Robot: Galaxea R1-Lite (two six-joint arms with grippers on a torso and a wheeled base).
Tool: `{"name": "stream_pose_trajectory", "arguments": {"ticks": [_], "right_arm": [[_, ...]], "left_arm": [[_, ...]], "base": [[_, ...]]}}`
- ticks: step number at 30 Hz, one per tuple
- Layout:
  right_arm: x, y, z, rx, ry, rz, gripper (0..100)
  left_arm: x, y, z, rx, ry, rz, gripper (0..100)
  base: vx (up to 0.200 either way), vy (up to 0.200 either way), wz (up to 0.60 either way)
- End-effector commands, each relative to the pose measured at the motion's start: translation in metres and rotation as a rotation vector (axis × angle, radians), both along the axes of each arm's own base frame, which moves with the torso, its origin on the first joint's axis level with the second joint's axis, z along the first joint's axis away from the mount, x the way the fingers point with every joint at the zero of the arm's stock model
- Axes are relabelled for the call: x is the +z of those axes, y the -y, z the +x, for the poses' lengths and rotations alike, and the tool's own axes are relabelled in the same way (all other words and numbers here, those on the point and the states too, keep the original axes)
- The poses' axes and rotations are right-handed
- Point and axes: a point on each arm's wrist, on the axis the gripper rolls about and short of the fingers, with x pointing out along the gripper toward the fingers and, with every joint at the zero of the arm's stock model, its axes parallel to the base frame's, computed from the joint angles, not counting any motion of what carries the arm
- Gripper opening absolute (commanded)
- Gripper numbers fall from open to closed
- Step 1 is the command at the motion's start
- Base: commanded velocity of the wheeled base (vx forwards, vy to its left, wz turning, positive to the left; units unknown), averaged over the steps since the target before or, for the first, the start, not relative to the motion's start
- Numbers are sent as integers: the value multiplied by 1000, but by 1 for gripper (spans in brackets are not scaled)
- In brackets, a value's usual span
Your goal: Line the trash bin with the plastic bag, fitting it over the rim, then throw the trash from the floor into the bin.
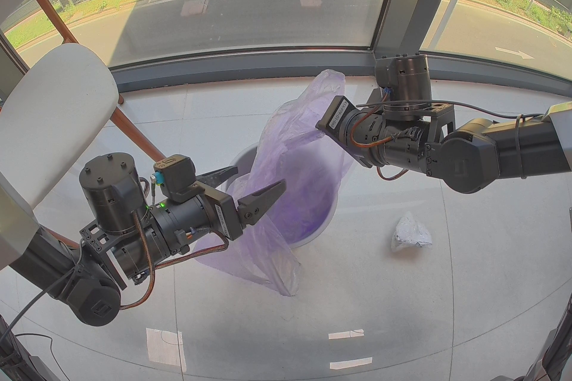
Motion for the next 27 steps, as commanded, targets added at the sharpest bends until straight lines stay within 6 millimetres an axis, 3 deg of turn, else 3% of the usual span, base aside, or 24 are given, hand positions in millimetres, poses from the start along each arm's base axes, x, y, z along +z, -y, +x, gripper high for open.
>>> {"name": "stream_pose_trajectory", "arguments": {"ticks": [1, 7, 17, 23, 27], "right_arm": [[0, 0, 0, -2, 1, 0, 0], [-4, 1, -3, 0, -13, -11, 0], [-4, 1, -3, -3, -14, -14, 0], [-3, 2, -3, -10, -10, -12, 0], [-1, 2, -5, -7, -7, -10, 0]], "left_arm": [[1, -9, 5, 41, -11, -20, 100], [1, -20, 11, 124, -22, -35, 100], [1, -22, 12, 136, -43, -59, 100], [1, -41, 21, 204, -39, -60, 100], [-3, -41, 19, 200, -53, -53, 100]], "base": [[0, 0, 0], [0, 0, 0], [0, 0, 0], [0, 0, 0], [0, 0, 0]]}}
